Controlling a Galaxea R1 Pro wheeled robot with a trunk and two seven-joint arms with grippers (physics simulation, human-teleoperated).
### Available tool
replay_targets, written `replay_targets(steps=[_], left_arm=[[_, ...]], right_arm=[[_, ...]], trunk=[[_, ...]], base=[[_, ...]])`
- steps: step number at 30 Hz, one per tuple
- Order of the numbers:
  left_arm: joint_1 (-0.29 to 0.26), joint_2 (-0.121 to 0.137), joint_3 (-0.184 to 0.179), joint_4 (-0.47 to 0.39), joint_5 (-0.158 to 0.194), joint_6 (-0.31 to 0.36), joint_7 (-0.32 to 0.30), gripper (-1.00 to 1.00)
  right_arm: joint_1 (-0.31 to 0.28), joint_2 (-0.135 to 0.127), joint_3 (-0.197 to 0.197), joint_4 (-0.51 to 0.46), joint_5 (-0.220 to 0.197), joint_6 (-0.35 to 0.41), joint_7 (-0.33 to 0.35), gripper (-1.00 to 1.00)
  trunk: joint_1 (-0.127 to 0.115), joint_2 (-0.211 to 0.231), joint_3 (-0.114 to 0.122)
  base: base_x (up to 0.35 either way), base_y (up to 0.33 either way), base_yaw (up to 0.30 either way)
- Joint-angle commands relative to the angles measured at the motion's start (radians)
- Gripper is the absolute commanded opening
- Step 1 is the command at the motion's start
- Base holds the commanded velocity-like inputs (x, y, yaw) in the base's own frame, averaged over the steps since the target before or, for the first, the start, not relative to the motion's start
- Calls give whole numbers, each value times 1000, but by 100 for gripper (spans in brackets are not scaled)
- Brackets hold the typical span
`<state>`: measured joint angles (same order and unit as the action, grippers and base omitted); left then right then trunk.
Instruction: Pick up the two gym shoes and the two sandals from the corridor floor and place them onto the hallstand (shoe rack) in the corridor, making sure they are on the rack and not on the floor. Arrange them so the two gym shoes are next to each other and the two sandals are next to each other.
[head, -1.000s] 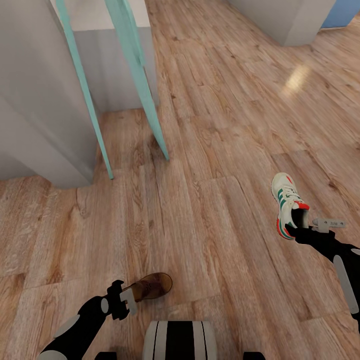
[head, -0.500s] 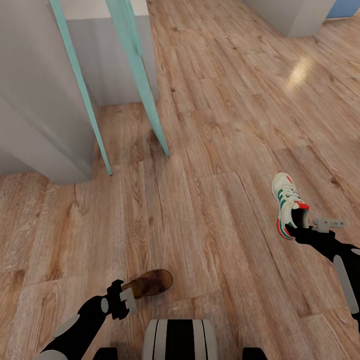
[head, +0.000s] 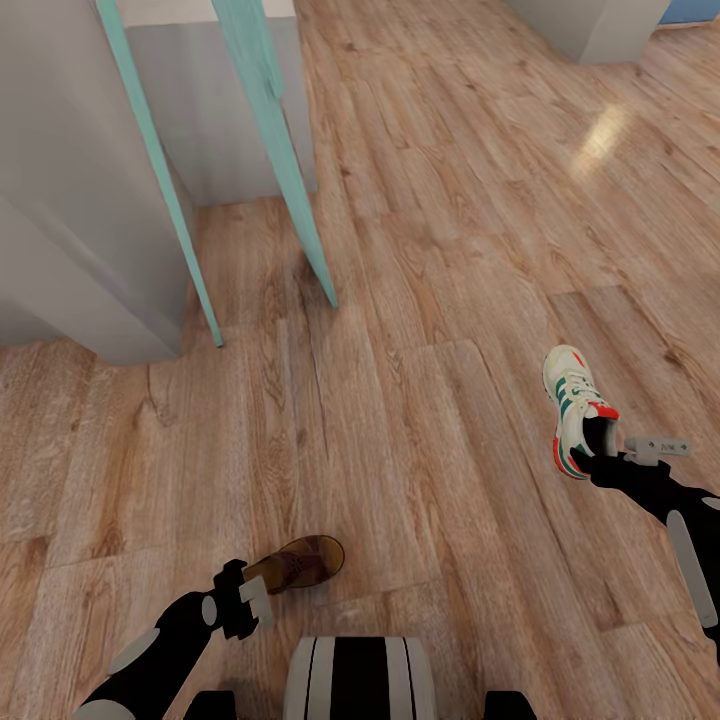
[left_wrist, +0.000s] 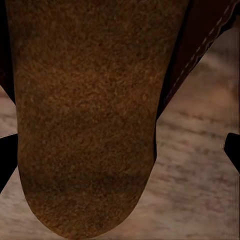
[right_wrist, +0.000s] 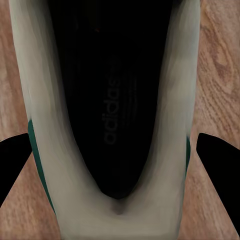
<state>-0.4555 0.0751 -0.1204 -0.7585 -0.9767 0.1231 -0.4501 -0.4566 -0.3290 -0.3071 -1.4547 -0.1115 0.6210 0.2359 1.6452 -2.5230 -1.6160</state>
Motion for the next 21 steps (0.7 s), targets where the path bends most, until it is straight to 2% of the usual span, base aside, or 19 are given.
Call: replay_targets(steps=[1, 16, 21], left_arm=[[0, 1, -4, -2, -4, 6, -4, 100], [0, 2, -4, -1, -4, 6, -4, 100], [0, 1, -4, -1, -4, 6, -4, 100]], right_arm=[[-1, 0, -1, -1, -10, 6, 0, -100], [-1, 0, -1, 0, -10, 6, 0, -100], [-1, 0, -1, -1, -10, 6, 0, -100]], trunk=[[0, 0, -1], [0, 0, -1], [1, -1, -8]], base=[[0, 0, 0], [0, 0, 0], [0, 0, 0]])
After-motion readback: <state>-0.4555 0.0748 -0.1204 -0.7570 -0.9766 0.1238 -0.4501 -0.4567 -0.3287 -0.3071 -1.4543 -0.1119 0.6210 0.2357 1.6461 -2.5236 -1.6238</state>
